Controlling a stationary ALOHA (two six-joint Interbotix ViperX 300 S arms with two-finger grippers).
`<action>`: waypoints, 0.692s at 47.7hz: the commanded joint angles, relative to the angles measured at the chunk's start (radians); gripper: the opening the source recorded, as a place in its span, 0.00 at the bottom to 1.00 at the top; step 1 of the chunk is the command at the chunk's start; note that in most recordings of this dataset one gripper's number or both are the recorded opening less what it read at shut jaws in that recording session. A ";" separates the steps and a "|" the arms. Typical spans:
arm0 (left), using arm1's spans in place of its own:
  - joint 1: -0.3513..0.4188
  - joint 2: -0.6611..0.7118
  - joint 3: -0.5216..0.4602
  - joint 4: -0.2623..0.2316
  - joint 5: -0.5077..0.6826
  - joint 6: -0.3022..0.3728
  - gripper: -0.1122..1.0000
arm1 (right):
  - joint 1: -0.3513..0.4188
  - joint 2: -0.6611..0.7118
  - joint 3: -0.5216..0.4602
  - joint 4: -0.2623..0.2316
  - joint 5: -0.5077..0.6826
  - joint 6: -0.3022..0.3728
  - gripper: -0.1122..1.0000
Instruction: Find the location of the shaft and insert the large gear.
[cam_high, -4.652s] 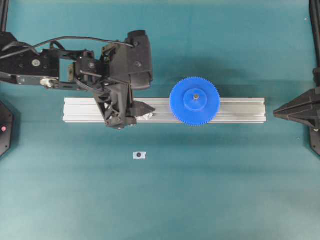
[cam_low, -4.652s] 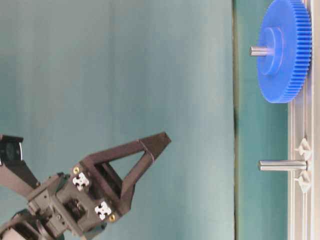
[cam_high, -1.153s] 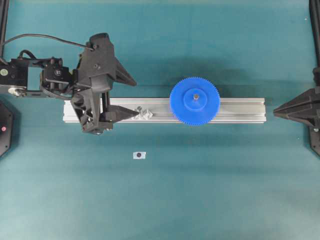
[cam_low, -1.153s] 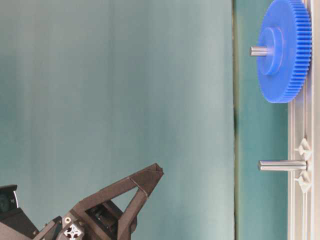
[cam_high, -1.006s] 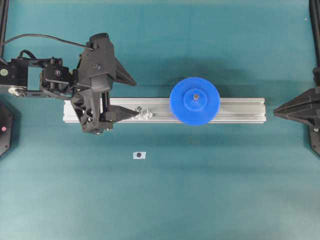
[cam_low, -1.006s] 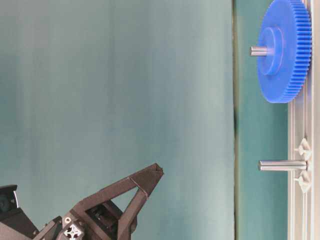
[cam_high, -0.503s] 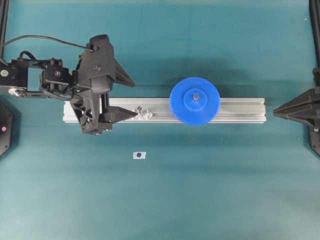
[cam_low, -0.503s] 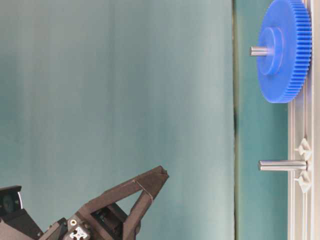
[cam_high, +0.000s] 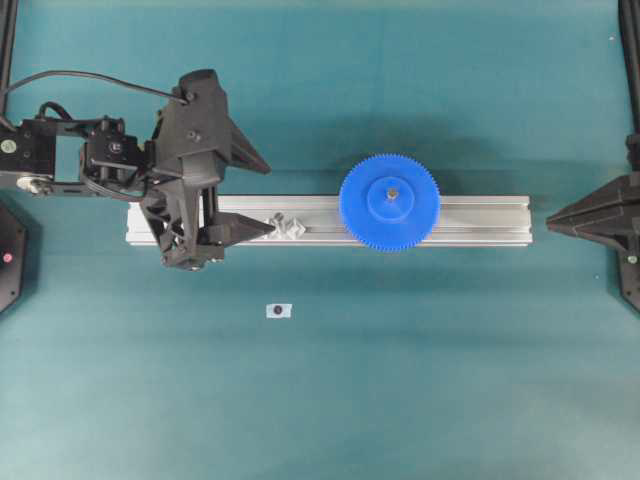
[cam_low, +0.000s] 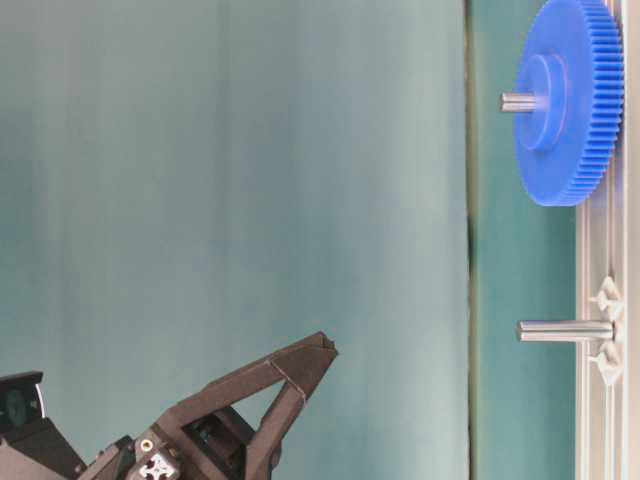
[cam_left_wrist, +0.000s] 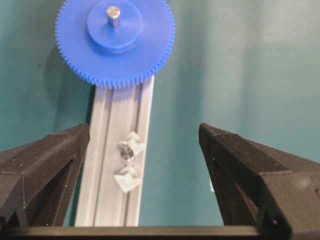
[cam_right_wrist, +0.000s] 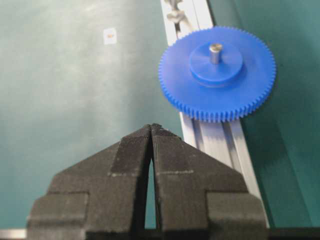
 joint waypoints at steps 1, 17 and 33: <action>-0.003 -0.012 -0.014 0.002 -0.006 -0.002 0.91 | -0.011 0.008 -0.009 -0.002 -0.006 0.006 0.16; -0.003 -0.011 -0.011 0.002 -0.008 -0.002 0.91 | -0.044 0.008 -0.011 -0.005 -0.006 0.006 0.16; -0.003 -0.011 -0.020 0.002 -0.008 -0.002 0.91 | -0.044 -0.020 -0.009 -0.005 -0.005 0.006 0.16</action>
